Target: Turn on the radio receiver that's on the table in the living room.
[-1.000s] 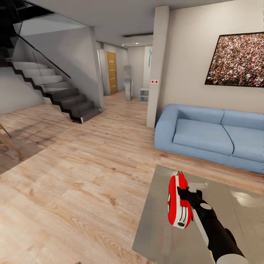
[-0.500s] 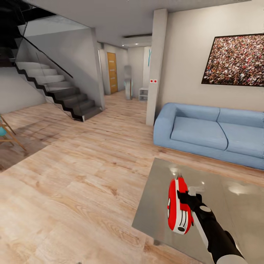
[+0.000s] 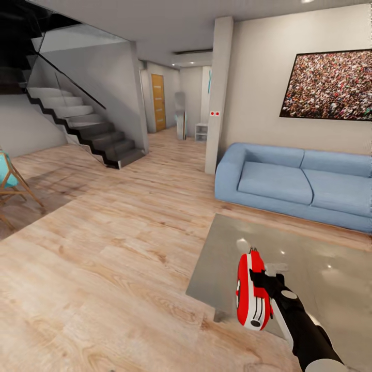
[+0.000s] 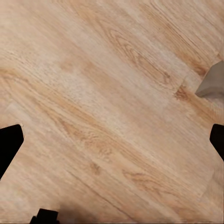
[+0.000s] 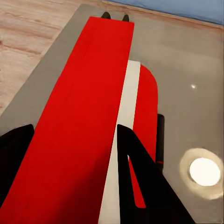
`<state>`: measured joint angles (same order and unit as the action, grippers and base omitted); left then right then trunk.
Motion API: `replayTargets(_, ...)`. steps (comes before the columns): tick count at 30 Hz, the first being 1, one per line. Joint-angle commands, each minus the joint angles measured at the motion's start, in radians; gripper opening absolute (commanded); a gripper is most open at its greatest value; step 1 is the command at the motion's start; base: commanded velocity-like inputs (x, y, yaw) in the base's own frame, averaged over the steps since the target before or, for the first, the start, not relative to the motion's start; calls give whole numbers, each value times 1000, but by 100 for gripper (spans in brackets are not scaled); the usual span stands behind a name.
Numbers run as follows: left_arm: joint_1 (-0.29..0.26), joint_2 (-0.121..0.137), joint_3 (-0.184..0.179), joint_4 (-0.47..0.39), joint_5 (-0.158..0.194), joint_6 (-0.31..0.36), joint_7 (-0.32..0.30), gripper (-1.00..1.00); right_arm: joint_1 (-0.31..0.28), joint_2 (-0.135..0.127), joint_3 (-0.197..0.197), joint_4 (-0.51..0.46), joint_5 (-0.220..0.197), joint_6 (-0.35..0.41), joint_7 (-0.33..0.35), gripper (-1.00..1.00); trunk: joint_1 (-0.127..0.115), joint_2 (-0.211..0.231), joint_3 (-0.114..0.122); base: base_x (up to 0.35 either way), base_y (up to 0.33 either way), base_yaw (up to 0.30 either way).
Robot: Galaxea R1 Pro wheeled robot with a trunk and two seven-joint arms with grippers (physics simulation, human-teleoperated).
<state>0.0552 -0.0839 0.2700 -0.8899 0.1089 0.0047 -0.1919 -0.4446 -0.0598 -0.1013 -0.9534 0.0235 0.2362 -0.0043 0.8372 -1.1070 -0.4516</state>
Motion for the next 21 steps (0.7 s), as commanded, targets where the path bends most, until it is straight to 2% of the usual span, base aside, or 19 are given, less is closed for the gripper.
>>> replayTargets(1,0,0,0,0,0,0,0,100,0,0,0,0,0,0,0,-100,0,0,0,-341,0,0)
replayTargets(13,0,-2,-1,3,0,-1,0,100,0,0,0,60,-1,0,0,-100,0,0,0,-341,0,0)
replayTargets(21,0,-2,-2,3,0,0,0,100,0,0,0,155,1,-7,0,-100,0,0,0,-341,0,0)
